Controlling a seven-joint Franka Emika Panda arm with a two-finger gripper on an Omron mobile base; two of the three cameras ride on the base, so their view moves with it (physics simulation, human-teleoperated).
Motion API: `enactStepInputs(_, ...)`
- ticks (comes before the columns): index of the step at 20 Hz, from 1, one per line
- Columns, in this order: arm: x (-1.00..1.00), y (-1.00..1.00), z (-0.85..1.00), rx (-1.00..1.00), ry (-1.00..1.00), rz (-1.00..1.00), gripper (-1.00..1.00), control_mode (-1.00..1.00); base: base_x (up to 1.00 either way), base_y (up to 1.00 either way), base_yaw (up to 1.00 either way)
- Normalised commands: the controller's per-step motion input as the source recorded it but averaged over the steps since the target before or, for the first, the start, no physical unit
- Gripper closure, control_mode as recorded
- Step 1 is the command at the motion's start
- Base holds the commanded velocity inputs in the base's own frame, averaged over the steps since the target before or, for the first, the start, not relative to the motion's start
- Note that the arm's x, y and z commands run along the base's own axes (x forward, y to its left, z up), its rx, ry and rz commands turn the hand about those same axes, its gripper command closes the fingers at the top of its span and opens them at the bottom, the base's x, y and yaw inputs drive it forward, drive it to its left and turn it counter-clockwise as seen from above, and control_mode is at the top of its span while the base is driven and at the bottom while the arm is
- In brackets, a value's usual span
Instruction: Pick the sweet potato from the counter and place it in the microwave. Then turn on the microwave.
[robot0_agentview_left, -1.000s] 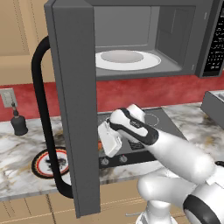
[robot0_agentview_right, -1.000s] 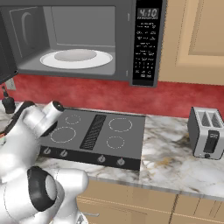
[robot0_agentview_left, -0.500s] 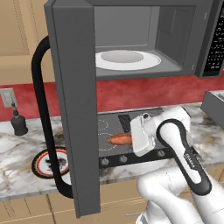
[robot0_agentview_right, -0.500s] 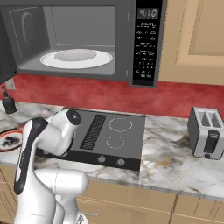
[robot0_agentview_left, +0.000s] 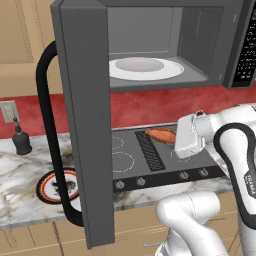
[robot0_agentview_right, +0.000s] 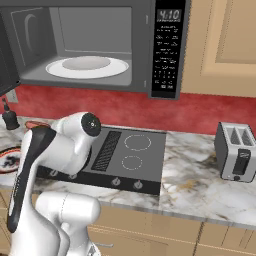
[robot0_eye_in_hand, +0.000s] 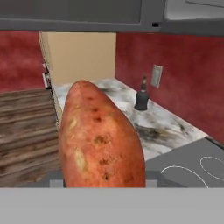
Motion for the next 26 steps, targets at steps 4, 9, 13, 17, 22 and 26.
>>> enactStepInputs(4, -0.13, -0.16, 0.77, 0.05, 0.0, -0.2, 1.0, -1.0, 0.0, 0.0, 0.0)
enactStepInputs(9, -0.08, -0.17, 0.63, 0.03, 0.0, -0.23, 1.0, -1.0, 0.0, 0.0, 0.0)
enactStepInputs(13, -0.02, -0.22, 0.58, 0.01, 0.0, -0.24, 1.0, -1.0, 0.0, 0.0, 0.0)
enactStepInputs(17, 0.0, -0.19, 0.53, 0.0, 0.0, -0.25, 1.0, -1.0, 0.0, 0.0, 0.0)
enactStepInputs(22, 0.06, -0.11, 0.46, 0.0, 0.0, -0.25, 1.0, -1.0, 0.0, 0.0, 0.0)
enactStepInputs(26, 0.48, -0.02, 0.28, 0.0, 0.03, -0.25, 1.0, -1.0, 0.0, 0.0, 0.0)
